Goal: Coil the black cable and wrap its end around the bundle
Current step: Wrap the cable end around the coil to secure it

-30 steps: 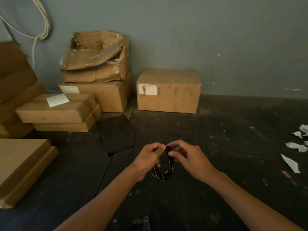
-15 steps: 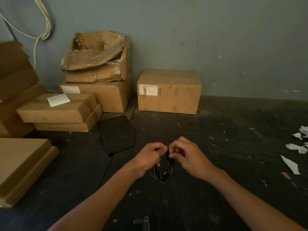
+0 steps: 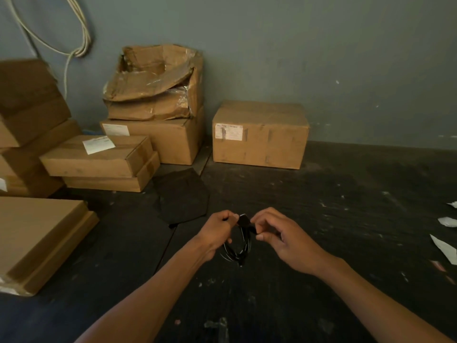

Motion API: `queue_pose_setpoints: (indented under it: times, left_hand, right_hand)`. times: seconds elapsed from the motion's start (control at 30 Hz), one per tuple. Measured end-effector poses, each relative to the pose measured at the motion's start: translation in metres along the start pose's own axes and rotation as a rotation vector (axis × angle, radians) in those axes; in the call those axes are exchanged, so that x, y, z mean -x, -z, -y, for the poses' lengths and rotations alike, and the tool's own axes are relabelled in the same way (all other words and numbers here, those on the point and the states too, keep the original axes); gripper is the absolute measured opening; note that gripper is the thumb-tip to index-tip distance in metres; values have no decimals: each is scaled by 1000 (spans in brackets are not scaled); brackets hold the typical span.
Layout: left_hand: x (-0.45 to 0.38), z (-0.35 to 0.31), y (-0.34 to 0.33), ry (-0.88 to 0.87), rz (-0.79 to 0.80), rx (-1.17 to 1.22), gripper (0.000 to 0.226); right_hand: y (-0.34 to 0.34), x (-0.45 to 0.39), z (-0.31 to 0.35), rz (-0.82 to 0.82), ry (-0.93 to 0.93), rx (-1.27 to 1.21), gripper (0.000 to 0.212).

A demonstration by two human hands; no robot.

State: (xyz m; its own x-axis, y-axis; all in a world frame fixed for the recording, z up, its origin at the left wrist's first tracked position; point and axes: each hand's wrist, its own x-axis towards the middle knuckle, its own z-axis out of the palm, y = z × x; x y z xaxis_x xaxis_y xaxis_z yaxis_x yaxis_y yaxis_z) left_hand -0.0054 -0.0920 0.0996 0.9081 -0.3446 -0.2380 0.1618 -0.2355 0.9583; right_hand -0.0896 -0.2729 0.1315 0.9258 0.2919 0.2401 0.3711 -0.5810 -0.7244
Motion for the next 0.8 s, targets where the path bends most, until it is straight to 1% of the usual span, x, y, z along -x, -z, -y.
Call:
queue_pose_setpoints:
  times: [0.07,0.13,0.2,0.27,0.33,0.37,0.4,0.47,0.53,0.57,0.67,0.77,0.8]
  left_hand:
    - [-1,0,0,-14,-13,-13,23]
    - [-1,-1,1,-40,-10,-36,23]
    - [0,-4,0,-70,-1,-65,23]
    - [1,-8,-3,-104,-2,-94,23]
    - [4,-13,-7,-144,7,-123,23]
    - [6,-15,-8,-164,23,-136,22]
    - [8,-17,-9,-185,44,-146,21]
    - [11,-20,-11,-222,74,-165,20]
    - [11,-22,-12,-250,82,-178,20]
    - [11,-24,-12,-262,86,-180,20]
    - [10,-26,-12,-293,90,-168,21]
    - [8,-26,-10,-311,53,-122,14]
    - [8,-26,-9,-301,39,-98,20]
  right_hand:
    - [-1,0,-4,5,-75,-121,17]
    - [-2,1,-7,-2,-155,-309,15]
    - [-4,2,-8,-51,-214,-464,14]
    - [-9,1,-7,-128,-314,-609,5]
    - [-15,-1,-7,-217,-457,-731,19]
    - [-17,-2,-7,-246,-526,-783,22]
    - [-17,-2,-7,-256,-589,-839,21]
    - [-17,-2,-6,-208,-677,-934,20]
    - [-16,-1,-6,-133,-728,-963,26]
    - [-17,-1,-7,-112,-734,-962,25]
    - [-15,0,-11,-133,-702,-974,17]
    - [-12,1,-15,-155,-705,-996,12]
    - [-12,1,-17,-150,-725,-1002,11]
